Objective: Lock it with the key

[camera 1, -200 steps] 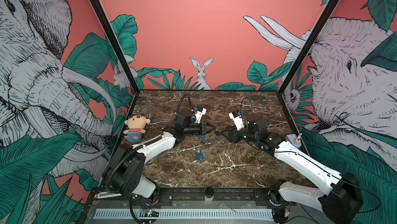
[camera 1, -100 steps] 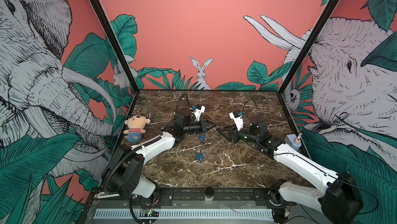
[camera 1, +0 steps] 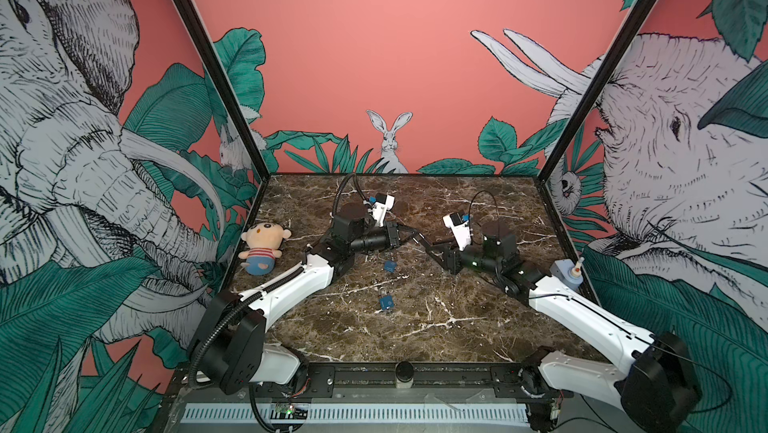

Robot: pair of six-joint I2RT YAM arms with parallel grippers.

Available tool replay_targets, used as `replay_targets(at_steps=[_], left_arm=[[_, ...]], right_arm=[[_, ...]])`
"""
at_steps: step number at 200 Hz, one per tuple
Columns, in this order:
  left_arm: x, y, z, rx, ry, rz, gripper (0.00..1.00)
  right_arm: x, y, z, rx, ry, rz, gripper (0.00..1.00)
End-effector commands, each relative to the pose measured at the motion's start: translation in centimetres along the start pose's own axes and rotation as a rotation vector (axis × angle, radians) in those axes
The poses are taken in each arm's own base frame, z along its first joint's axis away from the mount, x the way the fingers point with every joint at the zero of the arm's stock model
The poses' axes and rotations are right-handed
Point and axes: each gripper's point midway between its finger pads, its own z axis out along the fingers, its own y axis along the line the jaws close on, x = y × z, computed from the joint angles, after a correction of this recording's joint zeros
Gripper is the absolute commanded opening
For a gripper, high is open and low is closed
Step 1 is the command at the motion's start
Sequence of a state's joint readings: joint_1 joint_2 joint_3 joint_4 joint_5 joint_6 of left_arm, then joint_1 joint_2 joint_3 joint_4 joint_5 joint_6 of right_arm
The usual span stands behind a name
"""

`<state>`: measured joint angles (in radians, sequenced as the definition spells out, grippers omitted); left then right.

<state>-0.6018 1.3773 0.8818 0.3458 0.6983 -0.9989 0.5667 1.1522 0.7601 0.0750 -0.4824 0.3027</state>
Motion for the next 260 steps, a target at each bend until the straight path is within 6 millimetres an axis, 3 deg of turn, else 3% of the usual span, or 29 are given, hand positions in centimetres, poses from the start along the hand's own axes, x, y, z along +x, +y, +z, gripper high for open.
replay_targets(at_steps=[1, 105, 187, 260], left_arm=[[-1.0, -2.9, -0.8, 0.053, -0.033, 0.045, 0.0], [-1.2, -3.8, -1.1, 0.07, -0.045, 0.053, 0.0], [-1.4, -4.5, -1.3, 0.082, -0.053, 0.061, 0.0], [-1.5, -4.5, -1.4, 0.08, -0.056, 0.067, 0.0]], right_arm=[[-3.1, 0.5, -0.2, -0.007, -0.087, -0.055, 0.36], [-4.0, 1.7, 0.7, -0.057, -0.089, -0.065, 0.27], [-3.7, 1.7, 1.4, -0.061, -0.071, -0.063, 0.26], [-3.6, 1.5, 1.3, -0.048, -0.07, -0.061, 0.06]])
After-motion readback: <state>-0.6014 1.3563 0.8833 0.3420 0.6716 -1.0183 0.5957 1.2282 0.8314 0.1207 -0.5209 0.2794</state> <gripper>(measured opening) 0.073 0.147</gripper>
